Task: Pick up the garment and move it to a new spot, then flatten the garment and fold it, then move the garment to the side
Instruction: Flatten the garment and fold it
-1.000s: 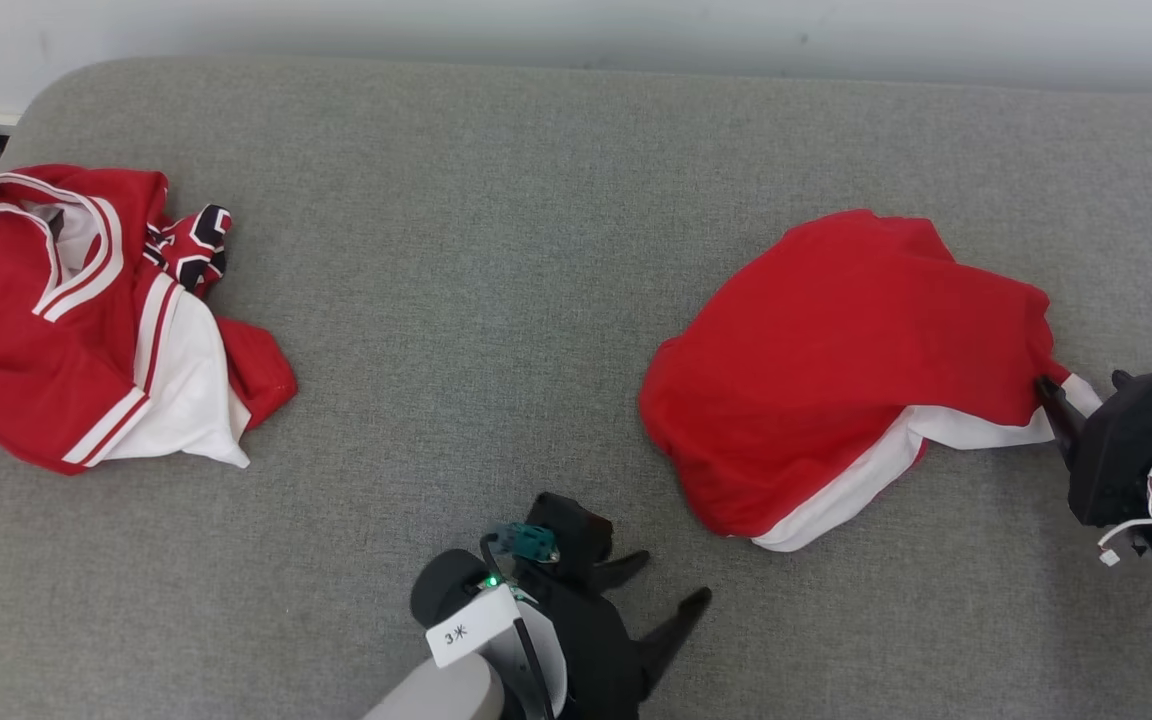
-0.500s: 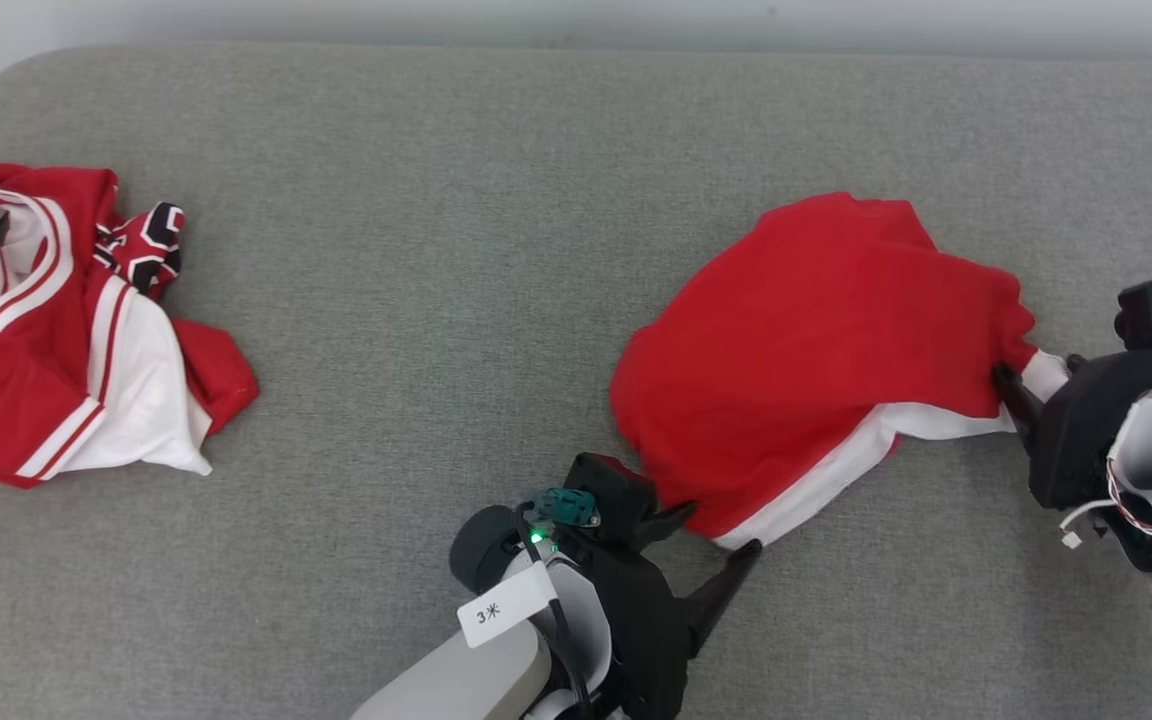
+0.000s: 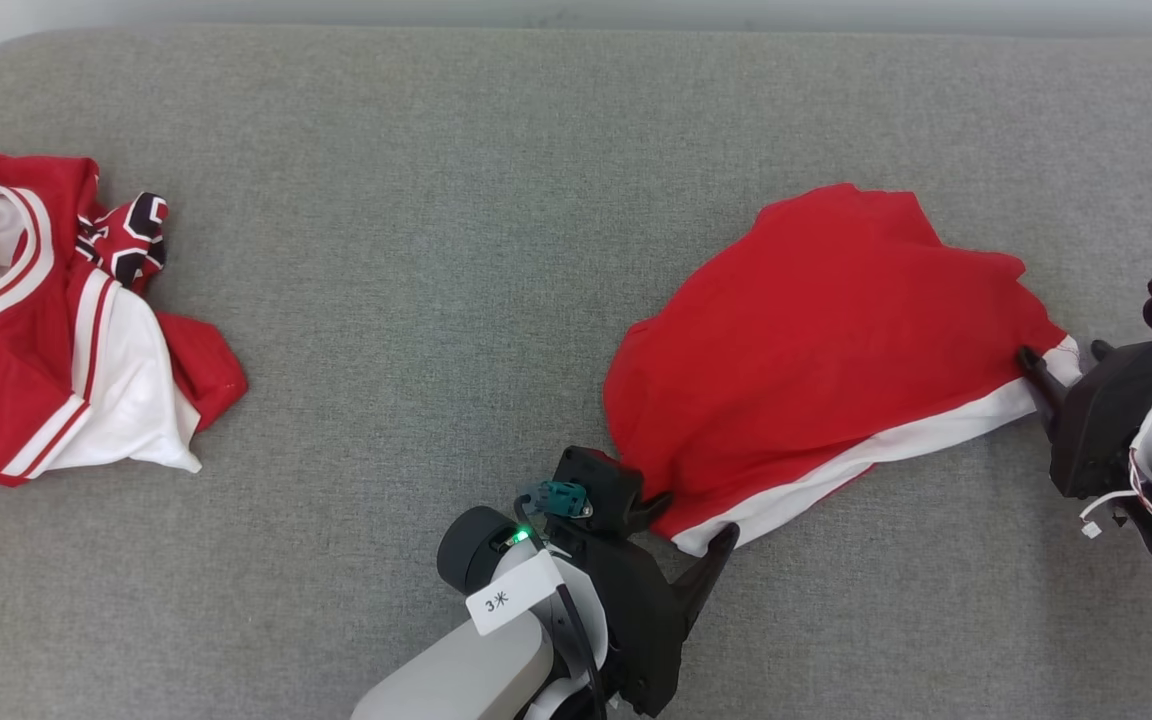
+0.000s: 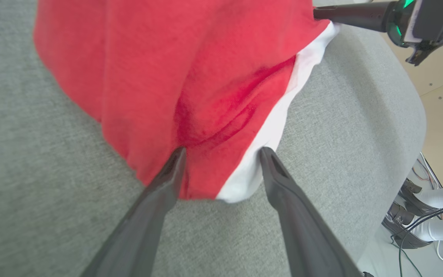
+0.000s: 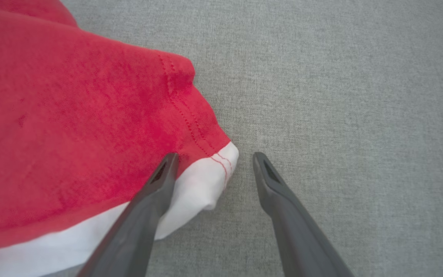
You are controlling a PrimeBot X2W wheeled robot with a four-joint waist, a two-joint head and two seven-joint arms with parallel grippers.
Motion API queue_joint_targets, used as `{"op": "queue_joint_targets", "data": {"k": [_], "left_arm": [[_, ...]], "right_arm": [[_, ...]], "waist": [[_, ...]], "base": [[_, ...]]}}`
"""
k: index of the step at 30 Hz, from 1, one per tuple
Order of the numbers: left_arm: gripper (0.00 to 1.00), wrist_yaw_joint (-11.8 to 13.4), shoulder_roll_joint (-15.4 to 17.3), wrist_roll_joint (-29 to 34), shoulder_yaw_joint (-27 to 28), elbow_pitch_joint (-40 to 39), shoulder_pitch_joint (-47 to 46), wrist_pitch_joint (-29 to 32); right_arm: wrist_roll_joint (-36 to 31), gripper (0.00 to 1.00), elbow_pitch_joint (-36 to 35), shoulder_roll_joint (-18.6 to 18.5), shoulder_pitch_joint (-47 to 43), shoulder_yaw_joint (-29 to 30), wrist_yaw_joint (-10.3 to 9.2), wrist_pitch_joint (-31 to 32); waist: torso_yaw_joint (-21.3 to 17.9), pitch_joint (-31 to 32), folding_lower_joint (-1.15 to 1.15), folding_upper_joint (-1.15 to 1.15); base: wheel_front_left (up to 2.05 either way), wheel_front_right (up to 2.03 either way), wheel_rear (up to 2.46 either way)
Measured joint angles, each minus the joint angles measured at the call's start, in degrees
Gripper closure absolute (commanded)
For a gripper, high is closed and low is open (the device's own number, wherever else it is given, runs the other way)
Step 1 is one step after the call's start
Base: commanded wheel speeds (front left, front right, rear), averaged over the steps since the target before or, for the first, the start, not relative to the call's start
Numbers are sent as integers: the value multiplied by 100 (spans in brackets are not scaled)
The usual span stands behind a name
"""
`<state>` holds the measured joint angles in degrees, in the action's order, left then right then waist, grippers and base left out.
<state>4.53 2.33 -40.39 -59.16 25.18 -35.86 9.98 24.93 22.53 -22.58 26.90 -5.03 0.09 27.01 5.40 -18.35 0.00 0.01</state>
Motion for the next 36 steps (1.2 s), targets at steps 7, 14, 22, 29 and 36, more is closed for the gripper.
{"op": "queue_joint_targets", "data": {"k": [7, 14, 22, 29, 36], "left_arm": [[100, 53, -1, -102, -120, 93, -91, -96], [100, 58, 1, -102, -283, 283, -117, -147], [100, 108, 18, -100, 125, 470, -402, -567], [100, 108, 374, 22, 539, -88, -840, -1228], [100, 149, 1115, 25, 712, -1298, -186, -1686]], "right_arm": [[1, 100, 124, 20, 1, -13, 0, -31], [4, 100, 169, 21, -2, -10, 26, -92], [233, 100, 41, 111, 5, 193, 94, -514], [739, 100, -605, 426, -7, 465, 350, -1060], [1382, 100, -1961, 708, -1077, 628, 554, -1425]], "waist": [[51, 36, 0, 0], [72, 96, 0, 0], [74, 283, 0, 0], [104, 600, 0, 0], [53, 1118, -1, 0]], "base": [[0, 0, 0], [0, 0, 0], [0, 0, 0], [0, 0, 0], [0, 0, 0]]}}
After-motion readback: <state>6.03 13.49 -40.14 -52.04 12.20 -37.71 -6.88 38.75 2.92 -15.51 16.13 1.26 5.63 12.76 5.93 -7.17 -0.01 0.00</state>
